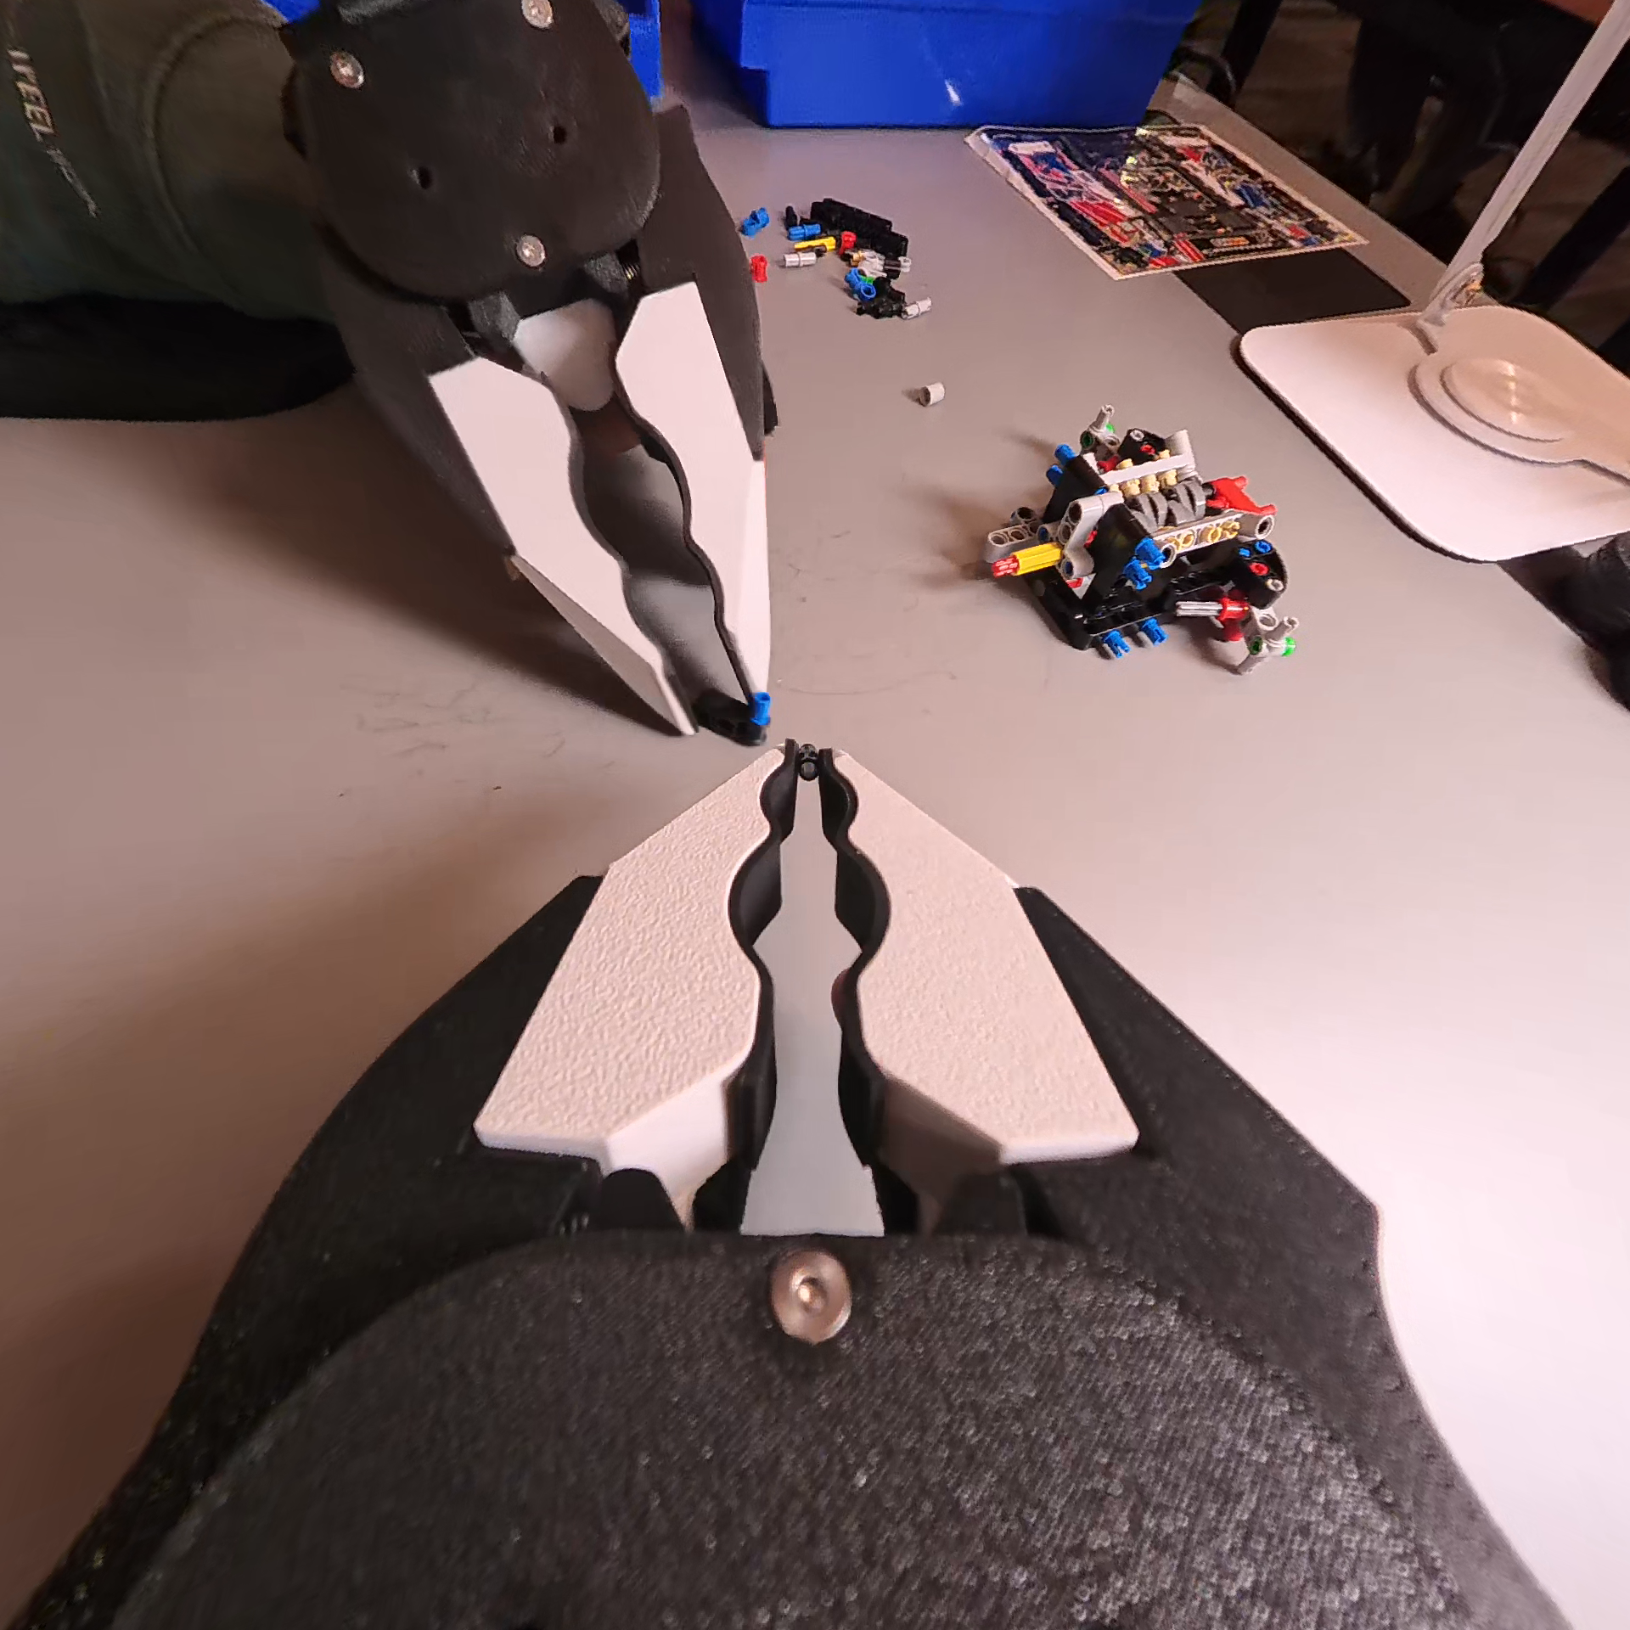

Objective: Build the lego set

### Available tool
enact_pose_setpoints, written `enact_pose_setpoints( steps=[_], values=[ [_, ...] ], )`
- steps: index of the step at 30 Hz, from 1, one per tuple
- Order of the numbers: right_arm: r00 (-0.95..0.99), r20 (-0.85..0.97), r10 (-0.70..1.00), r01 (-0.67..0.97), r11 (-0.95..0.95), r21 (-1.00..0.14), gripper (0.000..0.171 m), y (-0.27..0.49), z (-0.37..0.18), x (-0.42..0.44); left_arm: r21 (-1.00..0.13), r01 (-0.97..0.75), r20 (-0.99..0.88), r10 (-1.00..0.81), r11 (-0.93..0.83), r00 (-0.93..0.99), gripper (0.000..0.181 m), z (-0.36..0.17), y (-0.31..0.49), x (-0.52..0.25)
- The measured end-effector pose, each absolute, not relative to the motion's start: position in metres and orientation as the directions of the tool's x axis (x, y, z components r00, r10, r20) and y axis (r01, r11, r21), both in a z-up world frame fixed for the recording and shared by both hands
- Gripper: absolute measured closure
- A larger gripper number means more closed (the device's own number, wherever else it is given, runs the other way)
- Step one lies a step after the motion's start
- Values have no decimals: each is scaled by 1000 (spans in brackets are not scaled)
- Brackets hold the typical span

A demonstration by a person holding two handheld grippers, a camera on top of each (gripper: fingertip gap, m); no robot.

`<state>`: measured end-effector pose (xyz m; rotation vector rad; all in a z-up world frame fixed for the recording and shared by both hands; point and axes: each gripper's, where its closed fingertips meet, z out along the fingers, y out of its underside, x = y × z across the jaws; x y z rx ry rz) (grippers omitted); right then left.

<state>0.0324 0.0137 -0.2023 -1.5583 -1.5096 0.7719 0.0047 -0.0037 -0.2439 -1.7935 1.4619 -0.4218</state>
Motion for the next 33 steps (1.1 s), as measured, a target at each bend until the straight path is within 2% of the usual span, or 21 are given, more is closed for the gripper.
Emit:
enact_pose_setpoints(
  steps=[4, 7, 10, 14, 19, 24, 33],
  values=[
    [95, 113, 989, 487, 53, -872, 168, 12, -201, 34, -735, -665, -148, -926, -132, 347, 174, -244, 2, 2],
    [91, 90, 992, 473, 37, -880, 168, 11, -198, 34, -747, -584, 70, -911, -317, 406, 174, -243, 1, 1],
    [80, 57, 995, 461, 14, -887, 168, 7, -198, 32, -707, -515, 268, -857, -485, 439, 173, -241, 2, -3],
    [67, 32, 997, 468, -3, -884, 168, 3, -202, 28, -654, -504, 355, -817, -564, 455, 174, -243, 7, -10],
    [67, 13, 998, 474, -20, -880, 168, 4, -207, 25, -652, -473, 378, -795, -592, 475, 168, -242, 17, -17],
    [70, -6, 998, 474, -39, -880, 168, 5, -210, 24, -691, -461, 308, -803, -557, 510, 171, -242, 26, -28],
    [65, -24, 998, 481, -53, -875, 168, 4, -214, 23, -725, -397, 312, -782, -563, 539, 167, -233, 38, -33]
  ],
)
